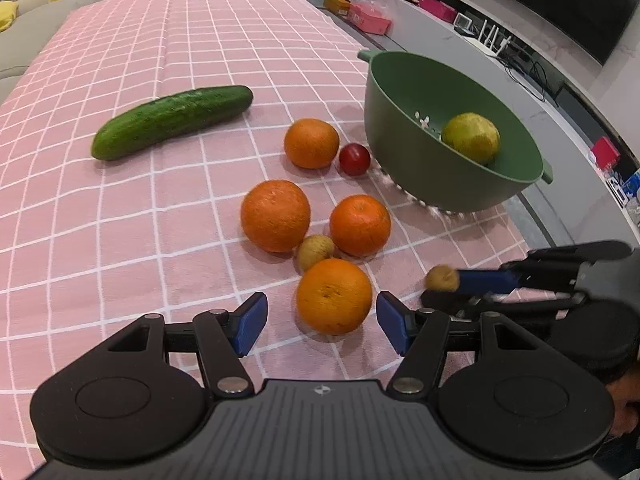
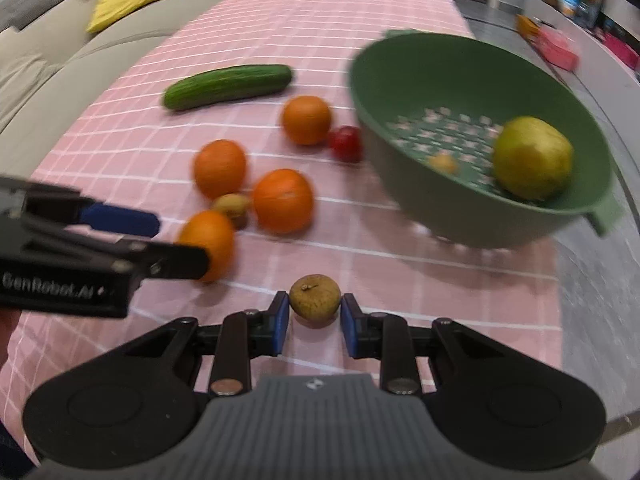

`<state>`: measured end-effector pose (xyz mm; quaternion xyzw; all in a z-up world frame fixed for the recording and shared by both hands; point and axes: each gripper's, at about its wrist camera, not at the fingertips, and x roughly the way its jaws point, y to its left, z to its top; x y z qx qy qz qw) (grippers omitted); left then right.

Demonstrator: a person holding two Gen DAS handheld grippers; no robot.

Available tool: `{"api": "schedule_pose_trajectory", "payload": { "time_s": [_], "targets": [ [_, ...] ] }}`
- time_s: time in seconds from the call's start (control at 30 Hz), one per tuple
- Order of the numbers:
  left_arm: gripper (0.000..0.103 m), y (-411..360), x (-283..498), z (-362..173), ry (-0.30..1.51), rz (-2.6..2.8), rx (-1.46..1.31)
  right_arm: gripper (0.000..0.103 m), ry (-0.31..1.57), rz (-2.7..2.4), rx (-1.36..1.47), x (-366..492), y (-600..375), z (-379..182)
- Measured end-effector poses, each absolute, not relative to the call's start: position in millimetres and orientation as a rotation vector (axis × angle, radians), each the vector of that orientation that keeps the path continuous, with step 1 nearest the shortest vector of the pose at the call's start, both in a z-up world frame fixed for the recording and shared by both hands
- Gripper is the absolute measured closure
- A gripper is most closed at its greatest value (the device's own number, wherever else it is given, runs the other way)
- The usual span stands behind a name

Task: Organize fruits
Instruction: 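Grasp the orange with the left tool while the right tool grasps a brown kiwi, then carry the orange and kiwi into the green colander with both tools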

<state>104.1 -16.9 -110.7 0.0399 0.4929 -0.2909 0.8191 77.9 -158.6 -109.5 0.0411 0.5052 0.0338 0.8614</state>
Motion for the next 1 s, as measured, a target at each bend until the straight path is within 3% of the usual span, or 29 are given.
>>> {"api": "schedule_pose_trajectory", "payload": {
  "time_s": [0.33,0.67,1.0],
  "targets": [
    [0.031,-30,107,-119,1.06,-0.642,0.087,0.079,1.076,0.02,0.131,77,-177,-113],
    [0.052,-32,110,-123,1.053,-0.639,0.09,0.079,1.079,0.023,0.134,77,-177,-114],
    [0.053,-31,103,-117,1.051,-0.665,0.108,0.079,1.085,0.022,0.137,77,-178,-114]
  ]
}}
